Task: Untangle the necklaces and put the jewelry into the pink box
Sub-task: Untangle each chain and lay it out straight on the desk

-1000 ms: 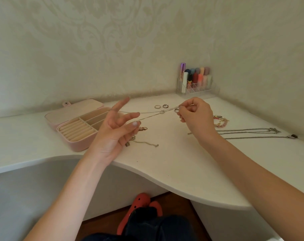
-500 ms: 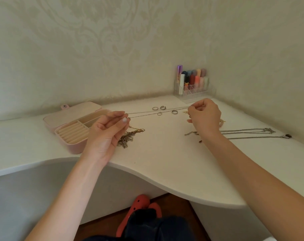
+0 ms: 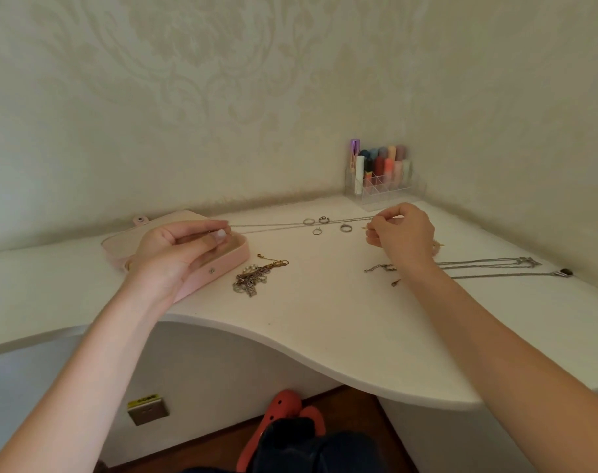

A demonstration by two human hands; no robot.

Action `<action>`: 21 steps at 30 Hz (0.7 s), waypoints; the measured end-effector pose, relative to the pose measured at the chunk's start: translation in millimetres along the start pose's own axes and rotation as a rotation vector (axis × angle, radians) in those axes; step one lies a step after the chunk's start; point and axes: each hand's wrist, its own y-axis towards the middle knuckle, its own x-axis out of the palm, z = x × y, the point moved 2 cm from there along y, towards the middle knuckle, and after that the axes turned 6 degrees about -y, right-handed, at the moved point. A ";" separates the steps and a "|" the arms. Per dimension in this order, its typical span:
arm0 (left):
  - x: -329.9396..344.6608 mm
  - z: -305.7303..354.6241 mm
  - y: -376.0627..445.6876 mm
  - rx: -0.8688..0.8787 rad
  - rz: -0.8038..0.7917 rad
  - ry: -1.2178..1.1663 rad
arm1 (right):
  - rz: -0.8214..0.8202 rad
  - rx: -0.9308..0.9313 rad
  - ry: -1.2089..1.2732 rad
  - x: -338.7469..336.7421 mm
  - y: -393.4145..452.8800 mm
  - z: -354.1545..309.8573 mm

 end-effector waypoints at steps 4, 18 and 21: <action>6.6 -4.6 -8.6 -0.032 -0.013 0.116 | 0.018 0.149 0.383 -7.9 -1.0 -6.5; 143.6 -43.3 -54.8 0.038 -0.454 0.499 | 0.571 -0.008 0.087 -158.1 9.7 53.0; 170.8 -60.8 -66.4 0.124 -0.551 0.639 | 0.568 -0.061 -0.282 -197.9 -1.5 70.0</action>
